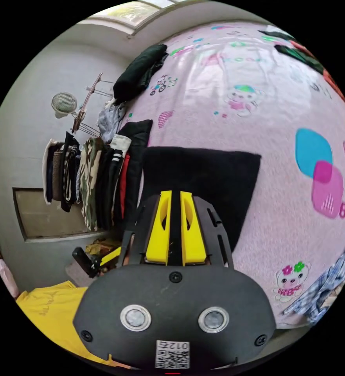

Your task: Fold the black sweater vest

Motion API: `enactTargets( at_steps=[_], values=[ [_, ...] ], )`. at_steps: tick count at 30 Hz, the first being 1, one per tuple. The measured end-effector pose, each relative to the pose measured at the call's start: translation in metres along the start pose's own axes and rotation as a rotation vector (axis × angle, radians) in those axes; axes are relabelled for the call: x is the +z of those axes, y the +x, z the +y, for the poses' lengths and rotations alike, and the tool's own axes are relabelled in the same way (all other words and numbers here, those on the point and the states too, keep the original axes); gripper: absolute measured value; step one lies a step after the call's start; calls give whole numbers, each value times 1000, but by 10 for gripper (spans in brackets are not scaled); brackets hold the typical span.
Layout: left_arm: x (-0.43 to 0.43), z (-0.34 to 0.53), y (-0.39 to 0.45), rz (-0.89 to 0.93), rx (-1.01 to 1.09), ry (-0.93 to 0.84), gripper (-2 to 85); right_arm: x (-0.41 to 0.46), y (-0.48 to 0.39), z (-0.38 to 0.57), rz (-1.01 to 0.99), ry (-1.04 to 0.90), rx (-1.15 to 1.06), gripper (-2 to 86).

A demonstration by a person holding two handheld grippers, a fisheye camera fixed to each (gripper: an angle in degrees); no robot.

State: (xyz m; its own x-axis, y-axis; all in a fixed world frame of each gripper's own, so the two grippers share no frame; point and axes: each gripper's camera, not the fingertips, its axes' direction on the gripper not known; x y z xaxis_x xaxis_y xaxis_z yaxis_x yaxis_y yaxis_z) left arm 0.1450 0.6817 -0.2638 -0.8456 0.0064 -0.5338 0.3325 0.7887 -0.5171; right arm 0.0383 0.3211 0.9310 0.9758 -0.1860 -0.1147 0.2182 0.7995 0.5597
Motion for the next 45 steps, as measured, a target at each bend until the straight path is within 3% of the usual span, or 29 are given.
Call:
enactTargets(
  at_steps=[2,5,12,16,19,21,28,33,37,42,45],
  values=[
    [15,-14,20,-26,74,-40,6,-4,32,38,-59,-12,50,20],
    [30,-27,27,-50,19,-87,6,7,60,67,-60,-34,102,16],
    [0,16,-36,-66,-384,-108,8,40,88,73,-7,-121,33,11],
    [-19,15,-13,-166,-403,-36,11,12,93,59,-55,-83,-71,19],
    [-26,14,-22,71,-503,131,22,-27,120,38,-100,47,-61,41],
    [-24,9,-16,112,-500,184,33,-43,148,16,-173,90,2,66],
    [103,-14,48,325,-459,-197,79,-39,210,-58,-325,23,119,116],
    [172,-30,92,307,-373,-325,78,-20,208,-92,-319,-59,76,112],
    [205,-31,88,132,-415,-434,61,-17,213,-112,-301,-73,67,83],
    [209,-3,65,208,-596,-382,42,-25,228,-111,-342,-9,67,86],
    [205,8,70,246,-621,-335,45,-20,243,-106,-517,-77,79,119]
  ],
)
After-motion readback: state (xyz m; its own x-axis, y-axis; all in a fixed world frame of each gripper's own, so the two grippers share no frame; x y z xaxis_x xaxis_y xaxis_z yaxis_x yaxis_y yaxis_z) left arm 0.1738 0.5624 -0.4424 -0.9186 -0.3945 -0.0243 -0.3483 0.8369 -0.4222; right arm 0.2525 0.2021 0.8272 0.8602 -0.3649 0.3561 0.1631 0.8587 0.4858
